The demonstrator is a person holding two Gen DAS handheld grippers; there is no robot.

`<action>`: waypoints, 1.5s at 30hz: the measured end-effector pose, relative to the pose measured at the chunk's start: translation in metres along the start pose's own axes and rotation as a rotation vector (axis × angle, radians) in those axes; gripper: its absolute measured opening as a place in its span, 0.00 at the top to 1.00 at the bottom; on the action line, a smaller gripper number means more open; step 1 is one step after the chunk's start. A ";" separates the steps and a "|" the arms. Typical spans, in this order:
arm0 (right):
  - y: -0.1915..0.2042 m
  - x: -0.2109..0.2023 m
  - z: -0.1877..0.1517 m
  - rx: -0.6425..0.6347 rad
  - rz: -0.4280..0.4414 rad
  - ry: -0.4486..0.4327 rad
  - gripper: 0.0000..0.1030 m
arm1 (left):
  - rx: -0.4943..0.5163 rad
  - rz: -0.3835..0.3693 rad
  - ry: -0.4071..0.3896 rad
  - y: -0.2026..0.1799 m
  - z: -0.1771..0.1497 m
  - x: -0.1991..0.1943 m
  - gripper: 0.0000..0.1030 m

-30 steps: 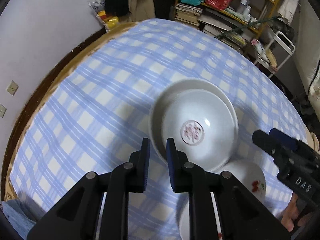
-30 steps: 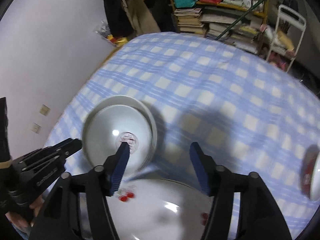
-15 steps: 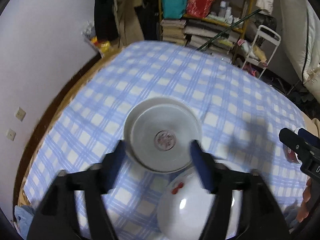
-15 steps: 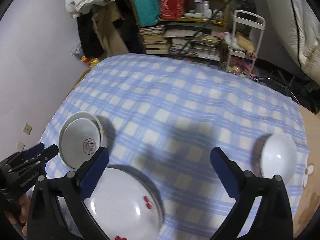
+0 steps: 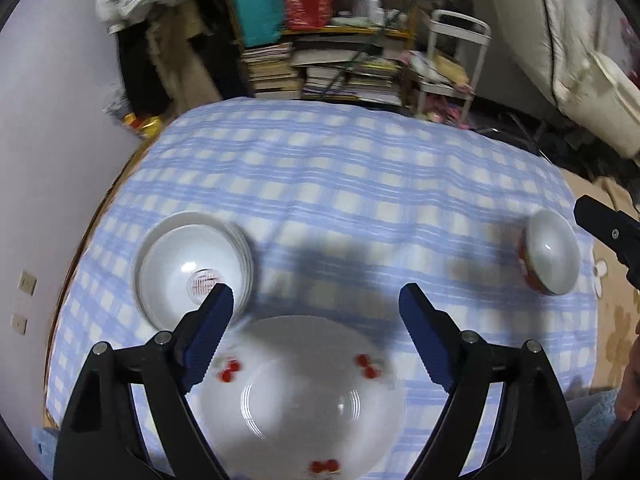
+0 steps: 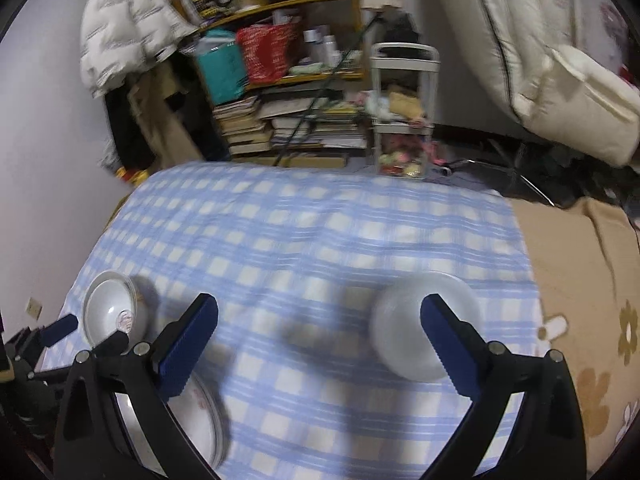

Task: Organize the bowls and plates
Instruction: 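Move both grippers toward a white bowl with a red rim, then close the left gripper on the red-rimmed bowl while the right gripper grips its opposite rim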

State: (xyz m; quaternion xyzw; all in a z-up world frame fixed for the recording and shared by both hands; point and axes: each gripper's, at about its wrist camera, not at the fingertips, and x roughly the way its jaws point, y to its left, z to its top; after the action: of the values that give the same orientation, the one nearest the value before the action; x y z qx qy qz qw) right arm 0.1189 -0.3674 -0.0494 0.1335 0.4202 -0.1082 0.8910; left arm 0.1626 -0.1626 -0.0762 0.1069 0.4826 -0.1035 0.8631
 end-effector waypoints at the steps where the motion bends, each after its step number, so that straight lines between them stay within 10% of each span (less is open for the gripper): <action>1: -0.009 -0.001 -0.001 0.005 -0.006 0.001 0.00 | 0.011 0.004 -0.003 -0.009 0.001 0.001 0.19; 18: -0.107 0.011 -0.013 0.230 0.025 -0.026 0.00 | 0.222 -0.117 0.008 -0.149 0.032 0.047 0.19; 38: -0.151 0.088 -0.037 0.330 0.010 0.164 0.09 | 0.276 -0.167 0.195 -0.203 0.036 0.119 0.19; 45: -0.155 0.103 -0.043 0.362 0.105 0.224 0.64 | 0.309 -0.199 0.271 -0.215 0.027 0.123 0.40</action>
State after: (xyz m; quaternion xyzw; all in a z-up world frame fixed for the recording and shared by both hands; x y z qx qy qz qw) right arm 0.1046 -0.5073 -0.1784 0.3241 0.4827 -0.1195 0.8048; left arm 0.1871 -0.3851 -0.1858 0.2027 0.5805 -0.2454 0.7495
